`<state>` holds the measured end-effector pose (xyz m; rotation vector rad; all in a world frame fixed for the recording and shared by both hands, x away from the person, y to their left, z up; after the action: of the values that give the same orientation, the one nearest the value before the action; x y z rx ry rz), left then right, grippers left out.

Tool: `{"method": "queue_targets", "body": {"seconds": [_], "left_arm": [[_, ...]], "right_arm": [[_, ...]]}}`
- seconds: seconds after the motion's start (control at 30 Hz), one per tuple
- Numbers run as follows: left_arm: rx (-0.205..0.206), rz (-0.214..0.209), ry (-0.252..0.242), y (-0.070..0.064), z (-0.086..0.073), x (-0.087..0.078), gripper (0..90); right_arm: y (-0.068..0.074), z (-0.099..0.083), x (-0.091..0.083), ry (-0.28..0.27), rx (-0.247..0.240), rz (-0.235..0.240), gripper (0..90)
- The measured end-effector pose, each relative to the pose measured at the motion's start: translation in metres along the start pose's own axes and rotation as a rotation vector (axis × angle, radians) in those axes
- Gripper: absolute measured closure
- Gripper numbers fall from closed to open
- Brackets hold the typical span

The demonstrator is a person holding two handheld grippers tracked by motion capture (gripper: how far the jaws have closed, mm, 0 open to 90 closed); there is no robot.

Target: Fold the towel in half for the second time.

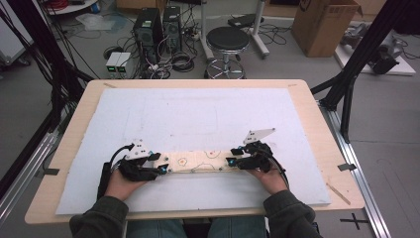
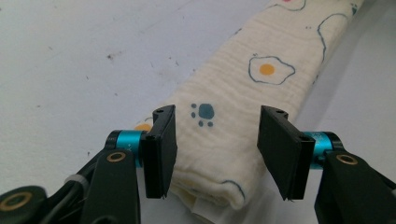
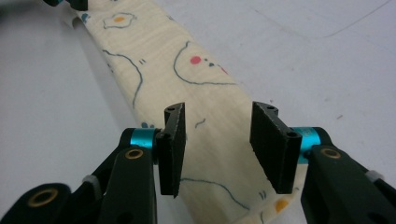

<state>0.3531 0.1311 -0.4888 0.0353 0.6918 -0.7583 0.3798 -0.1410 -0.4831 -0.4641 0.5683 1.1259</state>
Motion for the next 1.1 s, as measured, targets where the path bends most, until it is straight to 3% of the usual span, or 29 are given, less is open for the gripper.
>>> {"method": "queue_targets", "body": {"seconds": [0.1,0.27,0.6,0.97,1.1], "left_arm": [[-0.007,-0.004,0.028,0.003,-0.003,0.003,46.9],[-0.012,-0.011,0.031,0.002,-0.005,0.004,46.6],[0.01,-0.008,0.038,0.003,-0.007,0.005,47.0],[0.024,-0.001,0.044,0.003,-0.008,0.004,47.8],[0.017,-0.011,0.042,0.002,-0.007,0.002,47.6]], "right_arm": [[0.0,-0.006,0.001,0.035,-0.012,-0.004,51.9],[0.002,-0.017,0.001,0.08,-0.035,0.003,49.4],[0.006,-0.024,-0.003,0.09,-0.121,-0.004,48.0],[0.008,-0.025,-0.003,0.093,-0.148,-0.025,47.6],[0.009,-0.025,-0.003,0.091,-0.137,-0.025,45.8]]}}
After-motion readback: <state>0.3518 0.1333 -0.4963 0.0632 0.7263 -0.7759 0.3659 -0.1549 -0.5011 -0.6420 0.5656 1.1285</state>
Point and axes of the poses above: each handheld gripper's, and its own axes: x roughly forward along the jaws, z roughly out of its top, y roughly to its left, the point moved 9 cm from there along x, roughly forward along the jaws, and after that the axes turned 14 degrees about -x, right-handed, at the moved point
